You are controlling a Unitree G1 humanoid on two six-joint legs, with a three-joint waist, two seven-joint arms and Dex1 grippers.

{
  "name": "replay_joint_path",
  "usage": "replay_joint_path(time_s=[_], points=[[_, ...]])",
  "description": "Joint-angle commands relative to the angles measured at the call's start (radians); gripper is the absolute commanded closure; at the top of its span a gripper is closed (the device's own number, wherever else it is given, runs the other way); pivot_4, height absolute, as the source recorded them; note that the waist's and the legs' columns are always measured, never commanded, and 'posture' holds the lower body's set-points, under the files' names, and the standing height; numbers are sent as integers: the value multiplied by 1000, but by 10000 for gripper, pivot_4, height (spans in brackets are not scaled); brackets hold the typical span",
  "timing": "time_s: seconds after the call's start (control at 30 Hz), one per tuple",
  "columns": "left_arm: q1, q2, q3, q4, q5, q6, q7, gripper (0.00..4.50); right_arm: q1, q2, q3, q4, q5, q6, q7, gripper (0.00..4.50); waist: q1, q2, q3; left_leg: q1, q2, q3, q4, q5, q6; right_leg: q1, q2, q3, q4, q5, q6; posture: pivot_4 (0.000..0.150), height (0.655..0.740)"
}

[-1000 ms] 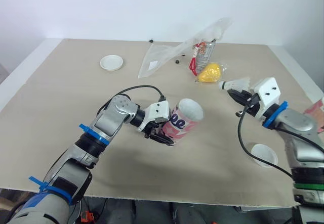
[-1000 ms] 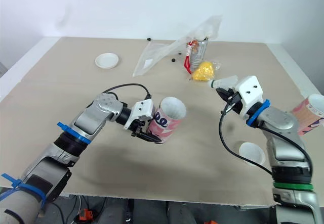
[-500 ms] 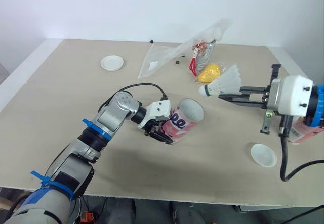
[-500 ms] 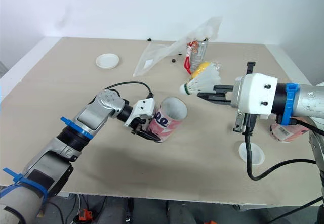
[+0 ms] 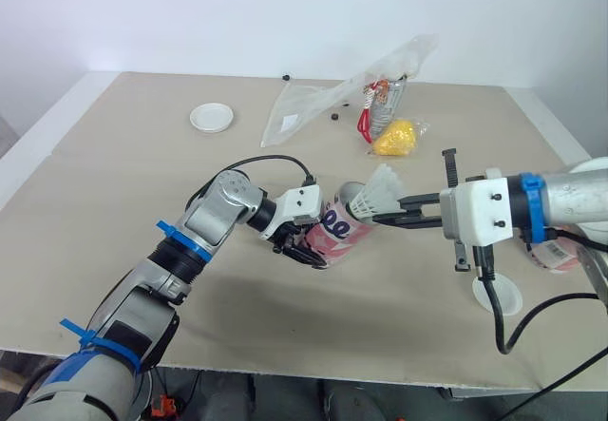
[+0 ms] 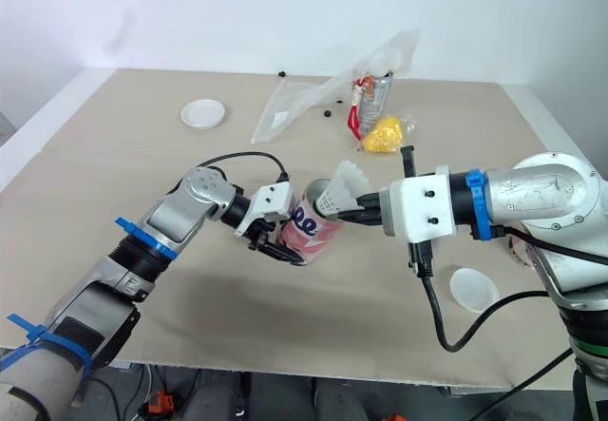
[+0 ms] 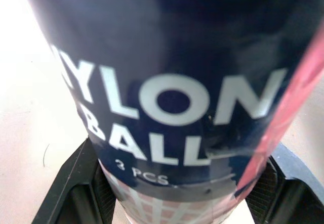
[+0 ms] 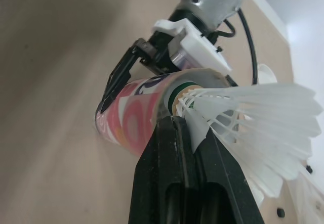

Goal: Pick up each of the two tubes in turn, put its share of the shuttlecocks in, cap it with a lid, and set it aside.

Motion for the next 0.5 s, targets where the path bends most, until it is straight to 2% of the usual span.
replay_joint_path(time_s=[0.03,0.07,0.1,0.17,0.23,0.27,0.37,0.4,0.47,0.5], points=[[-1,3,17,-21,6,10,14,16780,-43,4,-1,15,-14,-28,26,44424,0,0,0,0,0,0,0,0,0,0,0,0,0,0,0,1500,7400],[0,3,17,-22,6,11,14,16780,-50,6,0,20,-13,-29,31,41515,0,0,0,0,0,0,0,0,0,0,0,0,0,0,0,1500,7400],[0,3,17,-23,5,12,15,16780,-56,6,0,22,-7,-21,36,35214,0,0,0,0,0,0,0,0,0,0,0,0,0,0,0,1500,7400],[3,6,19,-25,5,14,15,16780,-66,15,-16,24,16,-6,30,29170,0,0,0,0,0,0,0,0,0,0,0,0,0,0,0,1500,7400],[5,7,19,-24,5,15,15,16780,-61,25,-36,26,42,14,14,27822,0,0,0,0,0,0,0,0,0,0,0,0,0,0,0,1500,7400],[6,8,19,-24,5,14,15,16780,-58,32,-48,26,59,31,2,20869,0,0,0,0,0,0,0,0,0,0,0,0,0,0,0,1500,7400],[5,9,19,-23,5,15,14,16780,-55,45,-77,34,88,68,-26,14142,0,0,0,0,0,0,0,0,0,0,0,0,0,0,0,1500,7400],[5,8,20,-22,5,15,15,16780,-48,52,-97,38,106,89,-42,7350,0,0,0,0,0,-1,0,0,0,0,0,0,0,0,1,1500,7400],[4,8,21,-18,4,14,15,16780,-22,59,-134,43,132,123,-66,1665,0,0,0,0,0,-1,0,0,0,0,0,0,0,0,1,1500,7400],[4,8,21,-17,4,14,15,16780,-6,63,-151,43,144,140,-80,1665,0,0,0,0,0,-1,0,0,0,0,0,0,0,0,1,1500,7400]])
